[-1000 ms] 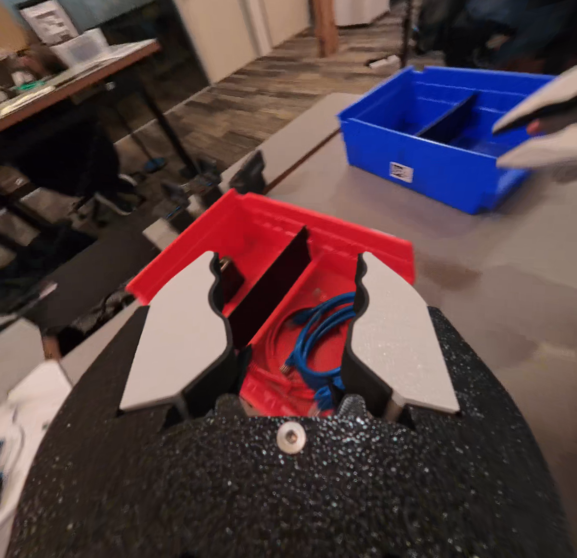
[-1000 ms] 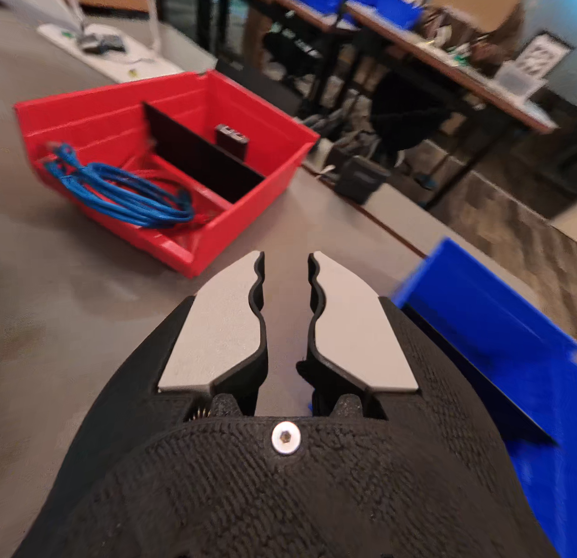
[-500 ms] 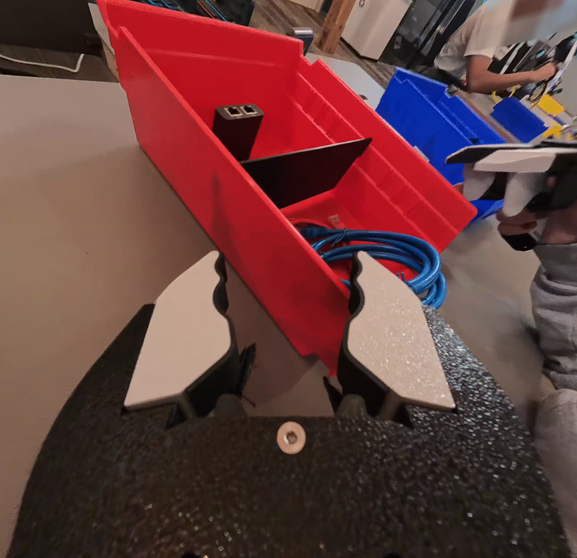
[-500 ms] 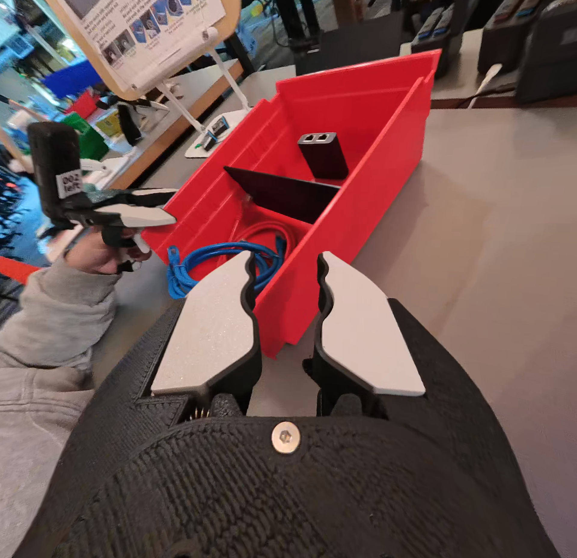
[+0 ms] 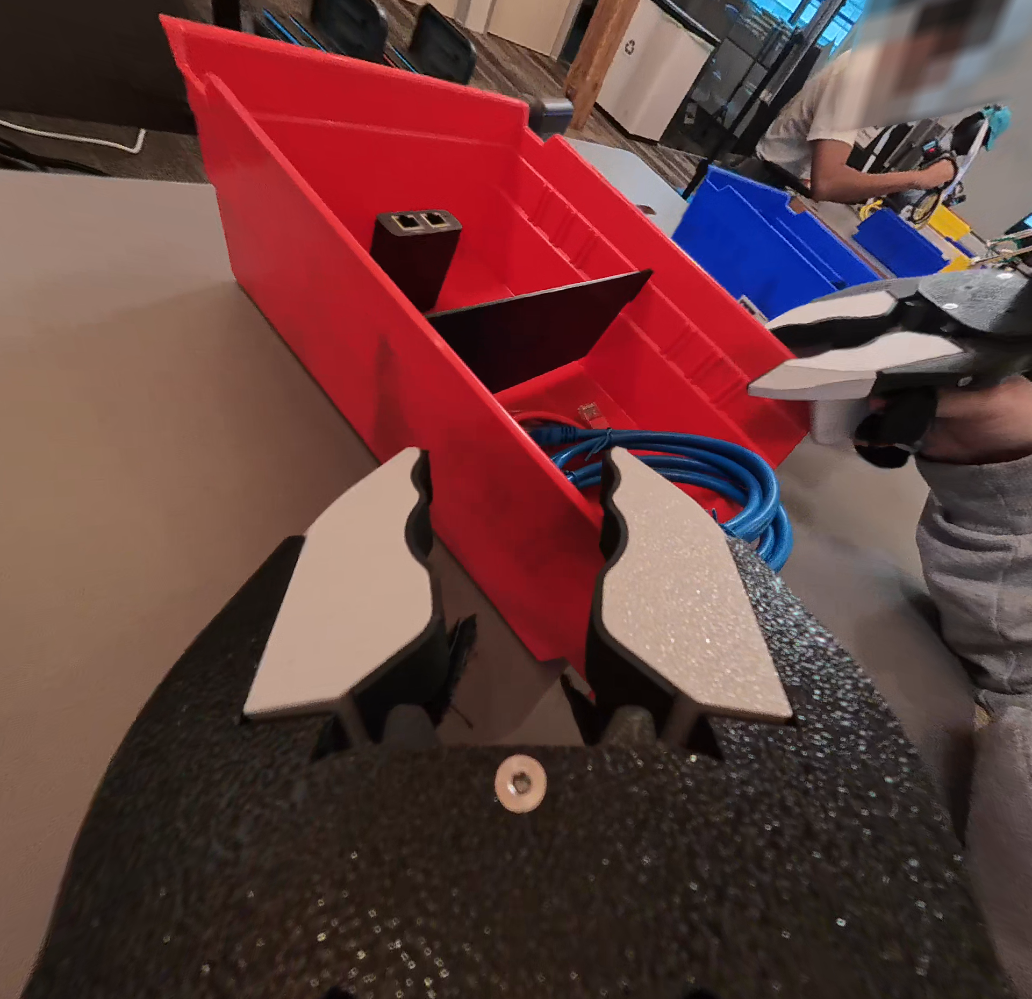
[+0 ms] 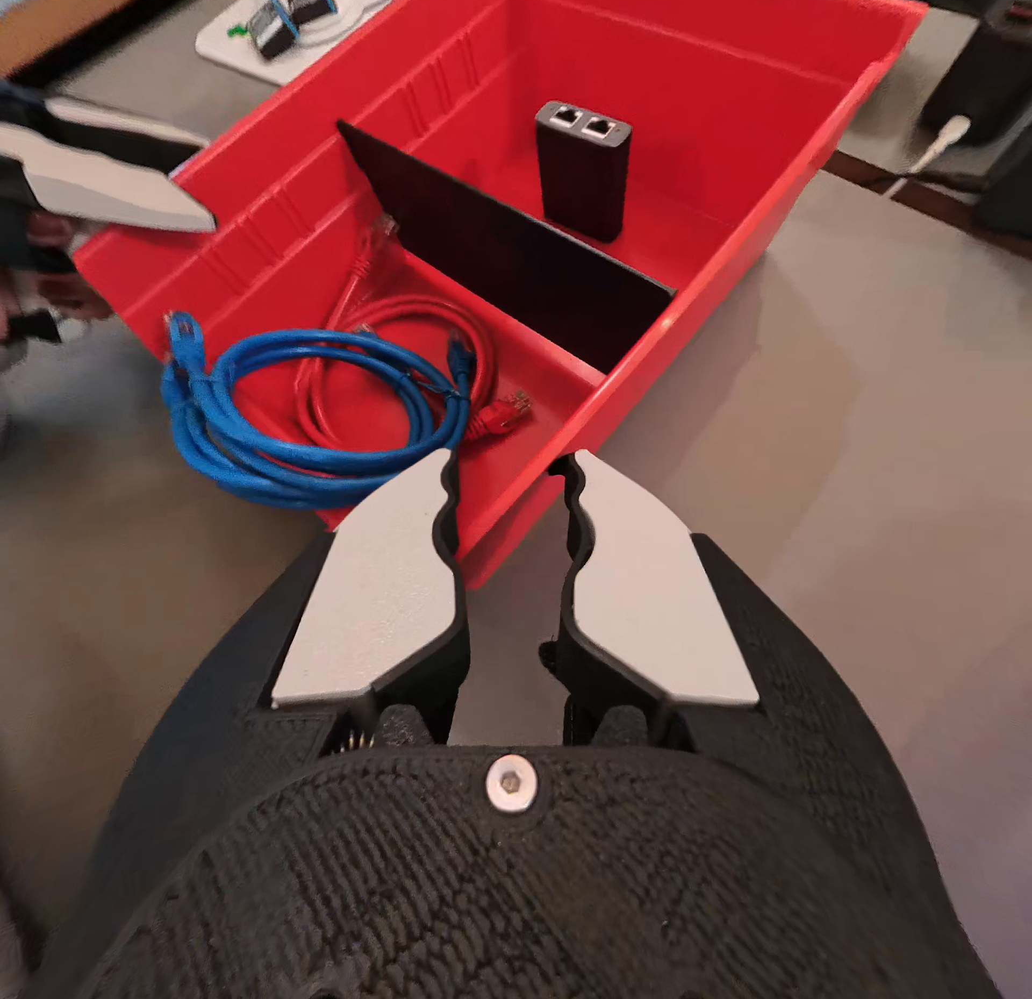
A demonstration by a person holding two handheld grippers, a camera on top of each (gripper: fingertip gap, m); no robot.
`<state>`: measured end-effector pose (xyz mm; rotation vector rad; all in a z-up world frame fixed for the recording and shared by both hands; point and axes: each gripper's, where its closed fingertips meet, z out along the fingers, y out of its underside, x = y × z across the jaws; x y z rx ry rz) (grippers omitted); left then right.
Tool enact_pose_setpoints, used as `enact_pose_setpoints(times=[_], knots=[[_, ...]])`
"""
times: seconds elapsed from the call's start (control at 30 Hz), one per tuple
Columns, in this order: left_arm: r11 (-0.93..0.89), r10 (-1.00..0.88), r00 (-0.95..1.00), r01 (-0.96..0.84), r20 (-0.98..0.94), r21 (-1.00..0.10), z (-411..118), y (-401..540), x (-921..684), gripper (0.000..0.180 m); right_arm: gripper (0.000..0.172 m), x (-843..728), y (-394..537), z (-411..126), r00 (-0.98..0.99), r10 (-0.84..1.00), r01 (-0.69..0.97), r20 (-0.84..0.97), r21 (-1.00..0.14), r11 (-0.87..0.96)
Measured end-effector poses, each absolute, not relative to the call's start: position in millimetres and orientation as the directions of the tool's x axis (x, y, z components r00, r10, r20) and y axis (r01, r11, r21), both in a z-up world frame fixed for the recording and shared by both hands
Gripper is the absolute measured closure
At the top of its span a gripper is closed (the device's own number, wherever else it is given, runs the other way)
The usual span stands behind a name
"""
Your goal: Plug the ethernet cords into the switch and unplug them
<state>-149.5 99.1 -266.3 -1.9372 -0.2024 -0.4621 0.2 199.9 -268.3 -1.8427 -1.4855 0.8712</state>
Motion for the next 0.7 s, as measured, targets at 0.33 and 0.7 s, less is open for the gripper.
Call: enact_pose_setpoints(times=[0.33, 0.7], knots=[[0.086, 0.059, 0.994, 0.084, 0.089, -0.993, -211.4, 60.8, -216.4, 0.105, 0.151, -79.5, 231.3, -188.5, -0.264, 0.798, 0.475, 0.542, -0.647, 0.596], [0.102, 0.084, 0.996, -0.014, -0.005, -0.995, -223.5, 65.3, -212.8, 0.11, 0.122, -188.2, 259.4, -304.9, -0.651, 0.73, 0.685, 0.208, -0.253, 0.683]])
